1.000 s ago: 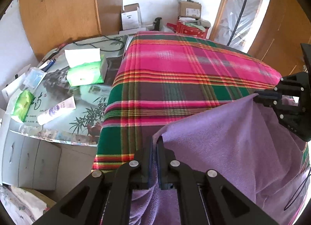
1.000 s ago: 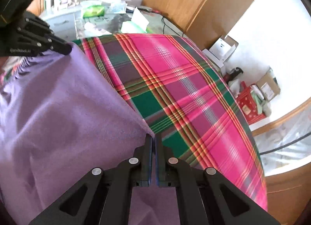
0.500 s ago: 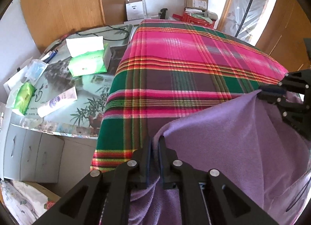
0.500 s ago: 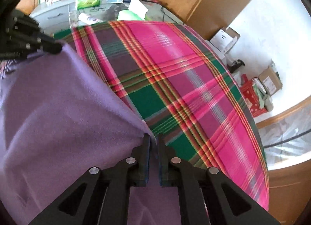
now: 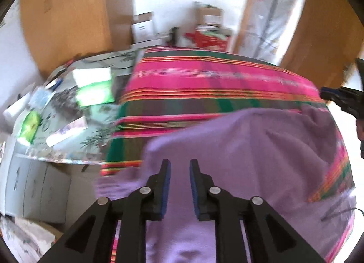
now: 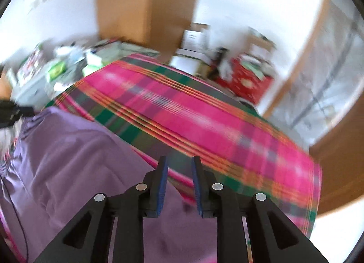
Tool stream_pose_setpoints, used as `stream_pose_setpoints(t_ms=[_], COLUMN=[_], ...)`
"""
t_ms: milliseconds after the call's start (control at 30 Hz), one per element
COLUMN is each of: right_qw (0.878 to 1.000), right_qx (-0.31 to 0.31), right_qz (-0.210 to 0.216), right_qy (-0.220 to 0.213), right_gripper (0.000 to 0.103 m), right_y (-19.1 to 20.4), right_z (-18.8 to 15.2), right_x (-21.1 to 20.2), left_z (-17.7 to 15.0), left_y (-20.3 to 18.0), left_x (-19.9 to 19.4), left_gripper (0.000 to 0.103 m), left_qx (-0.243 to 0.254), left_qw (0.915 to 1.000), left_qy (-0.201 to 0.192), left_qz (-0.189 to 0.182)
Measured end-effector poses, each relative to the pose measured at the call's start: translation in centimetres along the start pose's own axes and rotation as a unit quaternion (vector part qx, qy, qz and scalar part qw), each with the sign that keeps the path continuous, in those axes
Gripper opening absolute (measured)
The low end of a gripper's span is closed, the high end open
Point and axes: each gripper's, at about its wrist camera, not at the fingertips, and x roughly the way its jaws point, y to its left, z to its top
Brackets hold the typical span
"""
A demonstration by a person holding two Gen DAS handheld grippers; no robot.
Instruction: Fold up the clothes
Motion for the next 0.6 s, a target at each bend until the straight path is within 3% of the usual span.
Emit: stream_pose_setpoints(t_ms=[233,500,600], right_qw=[0.992,0.978,0.972], right_qx=[0.126,0.202,0.212], right_qz=[0.003,0.057,0.101], right_qy=[-0.027,0.0,0.001], right_gripper=[0.028,0.028,0.028], right_y=[-6.0,-8.6,-7.8], right_z=[-6.5,-12.8,-14.4], right_x=[-3.3,-2.7,-2.3], left_z=[-0.9,-1.7,-2.0], left_y=[-6.7,-12.3,-13.6], left_x=[0.5,2.5,2.9], left_gripper=[0.02,0.02,0.02], left_qx=[0.048,0.067,0.074], left_qw=[0.9969,0.9926,0.9922], left_qy=[0.014,0.025,0.03], left_qz=[-0.06,-0.098,-0.095])
